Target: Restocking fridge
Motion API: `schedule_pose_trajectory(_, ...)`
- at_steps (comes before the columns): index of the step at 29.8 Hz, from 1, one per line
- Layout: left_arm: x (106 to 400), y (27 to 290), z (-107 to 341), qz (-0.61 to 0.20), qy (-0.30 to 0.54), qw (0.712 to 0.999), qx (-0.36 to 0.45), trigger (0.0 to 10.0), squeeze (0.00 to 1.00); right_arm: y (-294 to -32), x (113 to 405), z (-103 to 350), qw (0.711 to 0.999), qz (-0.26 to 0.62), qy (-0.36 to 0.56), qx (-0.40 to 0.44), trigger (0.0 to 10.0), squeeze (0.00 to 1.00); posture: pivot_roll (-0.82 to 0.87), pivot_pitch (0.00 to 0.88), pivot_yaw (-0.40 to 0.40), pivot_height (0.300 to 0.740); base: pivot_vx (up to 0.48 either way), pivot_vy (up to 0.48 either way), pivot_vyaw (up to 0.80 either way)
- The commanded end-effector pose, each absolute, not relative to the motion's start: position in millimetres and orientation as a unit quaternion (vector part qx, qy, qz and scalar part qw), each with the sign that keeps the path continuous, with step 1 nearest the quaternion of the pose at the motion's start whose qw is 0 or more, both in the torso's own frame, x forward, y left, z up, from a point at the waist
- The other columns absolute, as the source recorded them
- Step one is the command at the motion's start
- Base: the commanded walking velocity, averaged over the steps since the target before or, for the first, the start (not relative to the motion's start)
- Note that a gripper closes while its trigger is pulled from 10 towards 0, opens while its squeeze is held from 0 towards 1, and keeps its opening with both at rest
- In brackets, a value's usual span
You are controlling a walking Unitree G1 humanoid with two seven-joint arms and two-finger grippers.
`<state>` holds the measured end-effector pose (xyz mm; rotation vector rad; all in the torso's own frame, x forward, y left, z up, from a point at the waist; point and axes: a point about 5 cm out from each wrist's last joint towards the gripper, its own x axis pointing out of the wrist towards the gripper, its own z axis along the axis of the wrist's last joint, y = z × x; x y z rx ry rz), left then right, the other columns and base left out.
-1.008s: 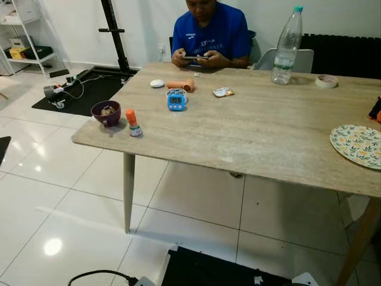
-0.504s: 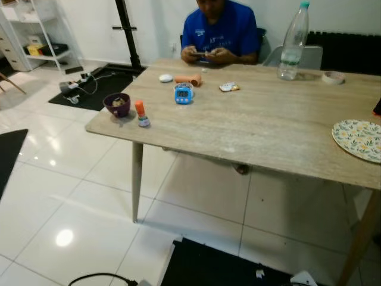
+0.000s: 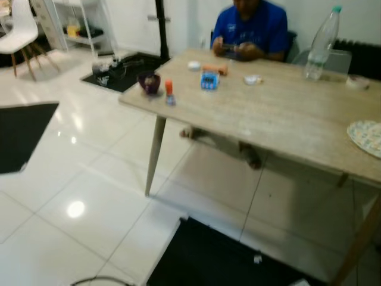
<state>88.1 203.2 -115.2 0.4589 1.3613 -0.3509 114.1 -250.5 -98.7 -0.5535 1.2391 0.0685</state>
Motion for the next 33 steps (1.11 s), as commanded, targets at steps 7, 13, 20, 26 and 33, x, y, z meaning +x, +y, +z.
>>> schedule_pose_trajectory(7,84.2,202.8,-116.1,-0.164,0.623,0.735,0.210,10.0,0.00,-250.7,109.7,-99.8,0.775,0.032,0.578,-0.253,10.0,0.00,-0.01,0.029,0.000,0.740,-0.296,0.000,0.00)
schedule_pose_trajectory(13,84.2,202.4,-116.1,-0.165,0.623,0.735,0.210,10.0,0.00,-250.9,109.2,-100.0,0.774,0.033,0.579,-0.254,10.0,0.00,-0.01,0.029,0.000,0.740,-0.296,0.000,0.00)
schedule_pose_trajectory(20,85.7,201.0,-116.0,-0.157,0.619,0.744,0.194,10.0,0.00,-251.2,107.7,-100.3,0.771,0.036,0.582,-0.255,10.0,0.00,-0.01,0.030,0.000,0.740,-0.042,0.000,0.00)
schedule_pose_trajectory(26,87.6,199.6,-115.7,-0.162,0.616,0.746,0.192,10.0,0.00,-251.0,106.4,-100.7,0.770,0.037,0.586,-0.249,10.0,0.00,-0.01,0.029,0.001,0.740,0.000,0.000,-0.80)
schedule_pose_trajectory(33,91.5,195.0,-115.1,-0.161,0.608,0.761,0.158,10.0,0.00,-250.0,105.2,-101.4,0.769,0.039,0.589,-0.245,10.0,0.00,-0.01,0.028,0.005,0.740,0.000,0.000,-0.80)
